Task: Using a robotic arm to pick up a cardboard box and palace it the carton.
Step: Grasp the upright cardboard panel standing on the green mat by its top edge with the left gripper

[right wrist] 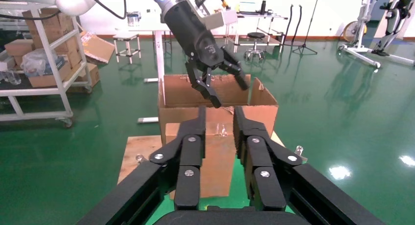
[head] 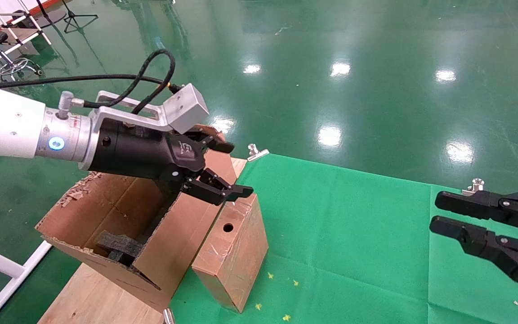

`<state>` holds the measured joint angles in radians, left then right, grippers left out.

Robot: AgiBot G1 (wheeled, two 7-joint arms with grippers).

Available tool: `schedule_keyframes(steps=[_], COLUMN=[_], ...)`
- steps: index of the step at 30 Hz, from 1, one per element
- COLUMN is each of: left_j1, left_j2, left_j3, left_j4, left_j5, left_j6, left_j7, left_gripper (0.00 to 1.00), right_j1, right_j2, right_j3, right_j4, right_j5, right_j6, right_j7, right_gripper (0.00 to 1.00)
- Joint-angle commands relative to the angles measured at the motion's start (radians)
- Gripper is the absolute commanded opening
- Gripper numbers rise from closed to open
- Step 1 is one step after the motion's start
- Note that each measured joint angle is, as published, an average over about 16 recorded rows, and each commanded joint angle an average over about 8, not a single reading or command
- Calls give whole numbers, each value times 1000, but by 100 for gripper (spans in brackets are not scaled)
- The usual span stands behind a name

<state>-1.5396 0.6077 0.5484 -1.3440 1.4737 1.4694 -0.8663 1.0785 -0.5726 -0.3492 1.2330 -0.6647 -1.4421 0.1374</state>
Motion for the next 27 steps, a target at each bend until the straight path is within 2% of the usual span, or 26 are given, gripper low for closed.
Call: schedule_keyframes(steps=[1, 5, 11, 19, 27], left_j1=[-29, -59, -89, -105, -149], left_j2=[7, 26, 53, 64, 79], left_j3=[15, 47, 103, 204, 295], left_j4=[1, -3, -6, -4, -7], left_j5=[30, 83, 159, 144, 143], left_j6=[19, 40, 64, 98, 82], left_j7=[-64, -182, -287, -398, -456], left_gripper=[100, 100, 100, 100, 100], right_j1=[0, 0, 0, 0, 0], right_j2=[0, 0, 0, 0, 0], right_j3=[0, 0, 0, 0, 0], right_j4=[0, 0, 0, 0, 0], right_j5=[0, 0, 0, 0, 0], right_j6=[0, 0, 0, 0, 0], right_j7=[0, 0, 0, 0, 0], right_gripper=[0, 0, 0, 0, 0])
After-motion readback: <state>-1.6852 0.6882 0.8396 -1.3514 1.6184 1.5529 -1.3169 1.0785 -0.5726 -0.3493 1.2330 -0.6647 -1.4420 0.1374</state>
